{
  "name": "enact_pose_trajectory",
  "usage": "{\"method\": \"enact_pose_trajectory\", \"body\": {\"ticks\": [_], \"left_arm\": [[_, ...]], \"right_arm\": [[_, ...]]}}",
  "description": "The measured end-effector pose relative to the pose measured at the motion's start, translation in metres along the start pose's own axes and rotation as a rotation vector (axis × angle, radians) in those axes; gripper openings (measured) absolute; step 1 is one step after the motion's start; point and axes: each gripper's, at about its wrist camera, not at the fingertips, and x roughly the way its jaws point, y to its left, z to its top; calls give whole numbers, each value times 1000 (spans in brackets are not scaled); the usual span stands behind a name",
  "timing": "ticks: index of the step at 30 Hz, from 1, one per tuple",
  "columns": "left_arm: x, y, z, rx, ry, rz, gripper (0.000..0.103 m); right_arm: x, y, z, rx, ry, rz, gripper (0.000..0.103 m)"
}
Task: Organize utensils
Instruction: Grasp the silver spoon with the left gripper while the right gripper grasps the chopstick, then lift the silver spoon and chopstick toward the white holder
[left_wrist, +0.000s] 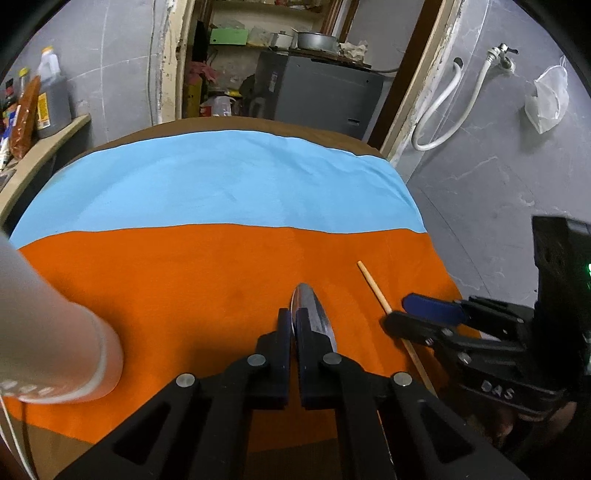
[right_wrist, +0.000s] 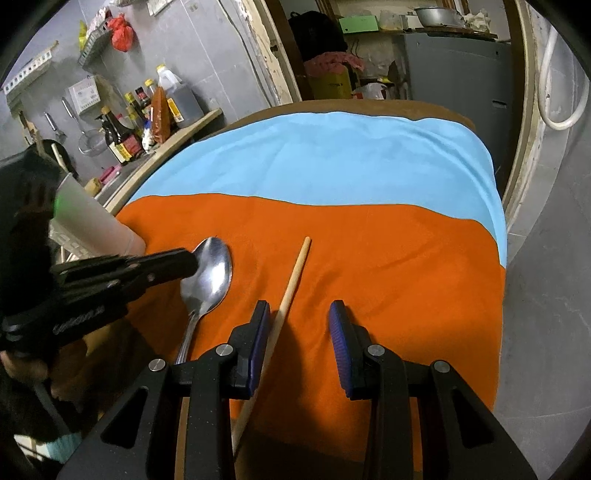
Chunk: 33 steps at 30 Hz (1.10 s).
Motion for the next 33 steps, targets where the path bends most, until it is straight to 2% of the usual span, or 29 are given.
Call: {"method": "enact_pose_trajectory", "body": {"ticks": [7, 13, 15, 16, 17, 21, 26, 33], "left_arm": [[-17, -6, -10, 23, -47, 26, 3], [-41, -7, -16, 37, -115, 57, 2], [-47, -5, -17, 34, -132, 64, 2], [-50, -4, -16, 30, -138, 67, 2], [-53, -2, -16, 25, -144, 68, 2], [-62, -3, -17, 32, -166, 83, 2], [-81, -5, -19, 46, -218, 106, 2], [-119, 2, -22, 23, -334, 166, 2]], "right_arm": [[14, 13, 19, 38, 83, -81, 30], [18, 21, 20, 57, 122, -127, 30], [20, 24, 21, 57, 136, -153, 25], [20, 25, 20, 56, 140, -164, 14], [20, 24, 20, 66, 140, -155, 8], [19, 20, 19, 117, 125, -125, 5], [1, 21, 9, 176, -3, -15, 5], [-35, 49, 9, 117, -274, 104, 5]]}}
